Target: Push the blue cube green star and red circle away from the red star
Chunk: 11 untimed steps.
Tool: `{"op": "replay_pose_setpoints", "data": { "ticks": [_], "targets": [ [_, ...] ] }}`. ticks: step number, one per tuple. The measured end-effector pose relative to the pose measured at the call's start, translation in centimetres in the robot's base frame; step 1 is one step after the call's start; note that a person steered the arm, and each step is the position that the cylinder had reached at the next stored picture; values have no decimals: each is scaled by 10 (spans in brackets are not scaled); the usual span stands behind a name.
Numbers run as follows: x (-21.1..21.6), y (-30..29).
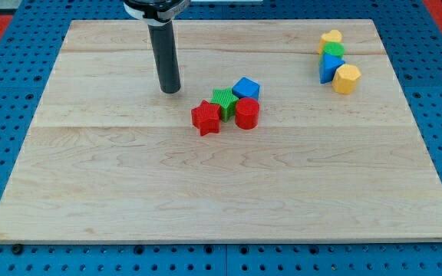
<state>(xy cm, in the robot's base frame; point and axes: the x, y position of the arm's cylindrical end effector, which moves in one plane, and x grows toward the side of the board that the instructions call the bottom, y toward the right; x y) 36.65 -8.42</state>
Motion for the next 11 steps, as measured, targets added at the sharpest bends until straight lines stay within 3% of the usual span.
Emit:
{"op": "replay_pose_setpoints", "data": {
  "ticks": [2, 6, 8, 10, 11],
  "targets": [
    [34, -53],
    [33, 145],
    [26, 97],
    [-27, 101],
    [-28, 135]
  ]
}}
